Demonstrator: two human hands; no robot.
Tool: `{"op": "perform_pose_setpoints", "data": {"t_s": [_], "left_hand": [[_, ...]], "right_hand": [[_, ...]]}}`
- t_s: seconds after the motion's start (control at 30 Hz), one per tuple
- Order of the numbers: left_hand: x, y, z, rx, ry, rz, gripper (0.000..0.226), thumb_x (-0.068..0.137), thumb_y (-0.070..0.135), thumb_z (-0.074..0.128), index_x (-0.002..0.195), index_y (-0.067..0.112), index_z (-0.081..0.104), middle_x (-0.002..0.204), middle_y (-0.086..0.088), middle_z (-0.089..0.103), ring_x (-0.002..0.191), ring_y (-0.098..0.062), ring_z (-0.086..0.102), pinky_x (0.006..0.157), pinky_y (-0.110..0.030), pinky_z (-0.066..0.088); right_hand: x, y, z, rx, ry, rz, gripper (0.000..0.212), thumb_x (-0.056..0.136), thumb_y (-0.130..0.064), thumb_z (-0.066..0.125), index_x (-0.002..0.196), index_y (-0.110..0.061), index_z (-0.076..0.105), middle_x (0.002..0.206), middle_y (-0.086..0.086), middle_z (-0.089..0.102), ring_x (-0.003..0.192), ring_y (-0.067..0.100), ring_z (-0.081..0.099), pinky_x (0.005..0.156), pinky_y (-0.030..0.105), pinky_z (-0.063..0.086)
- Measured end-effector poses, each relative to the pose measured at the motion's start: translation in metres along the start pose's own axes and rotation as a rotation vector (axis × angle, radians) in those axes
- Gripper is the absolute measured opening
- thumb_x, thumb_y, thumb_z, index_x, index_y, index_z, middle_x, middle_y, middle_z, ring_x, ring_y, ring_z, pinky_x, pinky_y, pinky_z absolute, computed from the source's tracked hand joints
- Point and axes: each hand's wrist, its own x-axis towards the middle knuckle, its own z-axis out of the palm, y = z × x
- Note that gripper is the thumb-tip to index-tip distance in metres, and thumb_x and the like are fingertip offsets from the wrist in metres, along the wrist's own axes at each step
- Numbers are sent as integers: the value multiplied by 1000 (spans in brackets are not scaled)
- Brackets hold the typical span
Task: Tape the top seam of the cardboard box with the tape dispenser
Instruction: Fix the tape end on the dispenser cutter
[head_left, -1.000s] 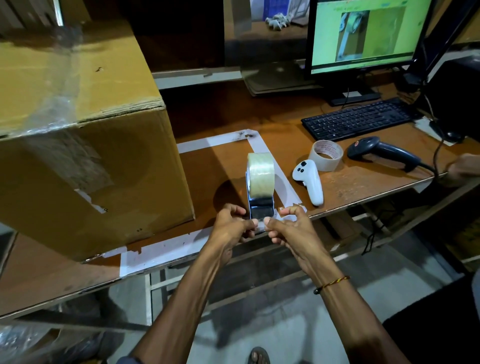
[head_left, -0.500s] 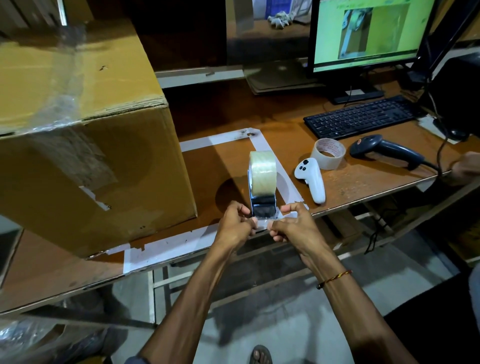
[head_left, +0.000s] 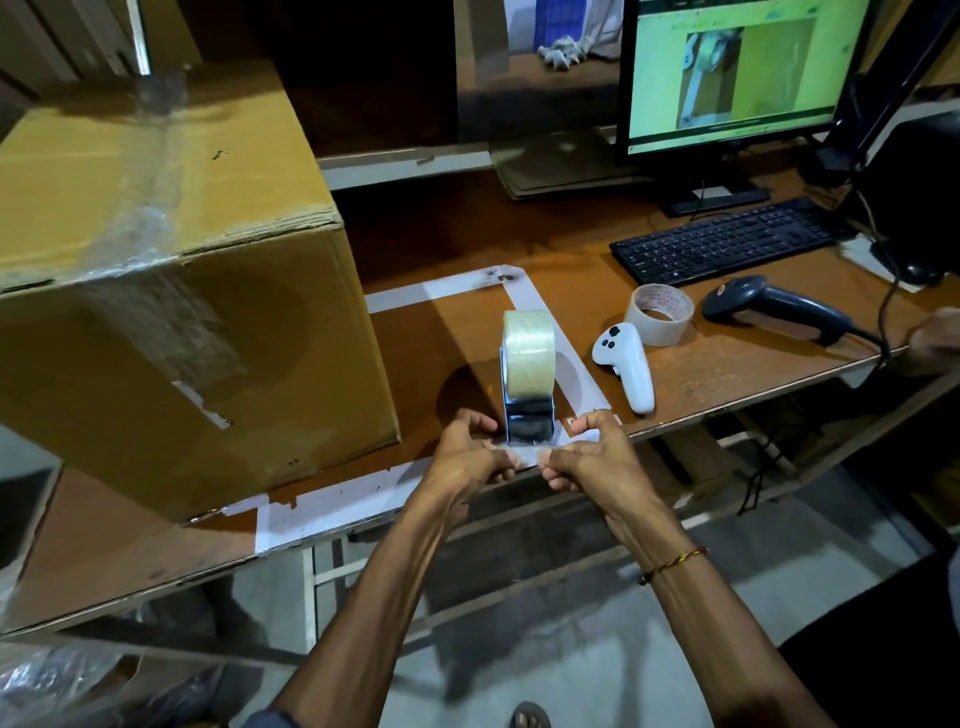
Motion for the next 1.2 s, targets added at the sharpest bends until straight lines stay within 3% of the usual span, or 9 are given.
{"op": "perform_pose_setpoints", "data": {"t_s": [0.17, 0.3, 0.4, 0.47, 0.63, 0.8, 1.03, 1.13, 1.2], "left_hand": [[0, 0, -7, 169, -6, 55, 28, 91, -10, 54, 109, 11, 54, 93, -21, 71, 72, -22, 66, 73, -38, 59], [-4, 24, -6, 356, 182, 250, 7, 99, 22, 54, 103, 18, 58, 101, -7, 68, 83, -17, 64, 72, -36, 56], [3, 54, 11, 432, 198, 324, 50, 93, 48, 58, 133, 21, 45, 129, 0, 56, 108, -21, 58, 81, -33, 53], [12, 70, 27, 684, 287, 400, 75, 86, 63, 58, 144, 22, 33, 143, -7, 47, 123, -33, 53, 91, -44, 49], [28, 98, 51, 1030, 383, 449, 73, 86, 62, 59, 140, 17, 40, 137, -16, 47, 122, -40, 52, 92, -48, 46], [42, 94, 35, 880, 423, 448, 61, 84, 44, 69, 134, 17, 45, 129, -13, 53, 113, -37, 57, 89, -47, 53], [46, 79, -7, 347, 277, 331, 59, 90, 27, 65, 143, 17, 39, 124, -1, 43, 105, -22, 51, 89, -42, 55], [46, 67, -20, 189, 282, 352, 49, 90, 26, 67, 135, 15, 50, 120, -1, 55, 105, -19, 56, 83, -32, 52], [48, 58, -24, 60, 278, 291, 42, 88, 27, 69, 127, 16, 59, 121, -3, 65, 106, -22, 62, 87, -37, 56]], "right_hand": [[2, 1, -10, -10, -8, -3, 31, 92, 6, 63, 112, -14, 51, 89, 22, 75, 75, 26, 77, 64, 29, 63], [13, -3, -22, -191, 64, -176, 14, 97, -12, 64, 110, -11, 61, 93, 16, 75, 79, 25, 76, 68, 33, 62], [28, -11, -20, -271, 100, -265, 21, 95, -16, 65, 116, -14, 65, 102, 7, 73, 94, 22, 71, 82, 39, 62], [37, -15, -16, -318, 61, -308, 27, 95, -15, 64, 122, -17, 67, 116, 0, 71, 107, 20, 68, 91, 43, 59], [55, -12, -11, -326, 18, -337, 28, 96, -18, 65, 121, -29, 70, 118, -6, 73, 111, 21, 67, 93, 49, 58], [54, -16, -14, -258, 34, -333, 31, 96, -11, 64, 126, -20, 68, 120, -2, 71, 106, 19, 68, 94, 45, 58], [61, -15, -14, -219, 67, -270, 34, 98, -27, 63, 130, -16, 62, 108, 0, 66, 98, 16, 65, 80, 34, 60], [68, -20, -3, -131, 41, -204, 38, 99, -37, 60, 131, -16, 61, 111, 6, 70, 98, 18, 68, 83, 36, 61], [72, -24, 7, -108, 32, -179, 39, 97, -46, 58, 122, -18, 67, 113, 7, 72, 101, 21, 70, 80, 36, 61]]}}
